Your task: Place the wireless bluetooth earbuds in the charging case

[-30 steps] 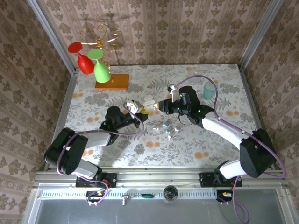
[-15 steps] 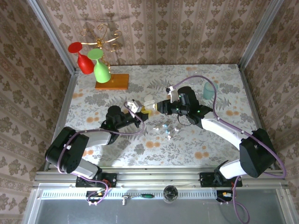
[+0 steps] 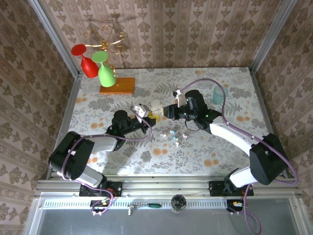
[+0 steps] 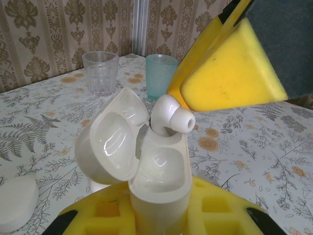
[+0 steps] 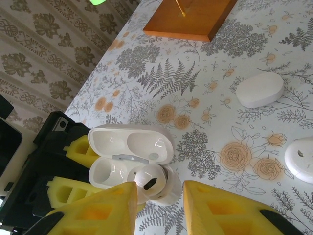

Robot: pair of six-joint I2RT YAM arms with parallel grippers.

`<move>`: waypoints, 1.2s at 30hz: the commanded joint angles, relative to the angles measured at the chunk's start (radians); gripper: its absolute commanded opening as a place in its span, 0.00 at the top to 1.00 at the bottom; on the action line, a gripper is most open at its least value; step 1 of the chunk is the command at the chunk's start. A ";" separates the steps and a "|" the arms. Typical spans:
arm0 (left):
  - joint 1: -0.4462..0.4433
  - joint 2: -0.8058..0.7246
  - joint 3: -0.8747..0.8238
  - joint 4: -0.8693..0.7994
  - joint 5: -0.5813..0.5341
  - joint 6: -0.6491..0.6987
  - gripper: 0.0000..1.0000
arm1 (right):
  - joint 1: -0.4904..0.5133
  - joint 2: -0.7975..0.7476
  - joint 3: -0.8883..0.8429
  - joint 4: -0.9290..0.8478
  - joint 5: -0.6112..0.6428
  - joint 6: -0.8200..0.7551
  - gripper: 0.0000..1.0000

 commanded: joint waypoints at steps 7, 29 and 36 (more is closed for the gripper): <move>-0.013 0.011 0.023 0.058 0.027 -0.024 1.00 | 0.007 0.064 0.050 -0.015 0.010 -0.017 0.63; 0.153 -0.033 -0.066 0.116 0.008 0.005 1.00 | -0.013 -0.091 -0.100 -0.225 0.233 0.159 0.37; 0.157 -0.082 -0.087 0.053 0.009 0.086 1.00 | 0.004 0.119 0.019 -0.454 0.155 0.136 0.48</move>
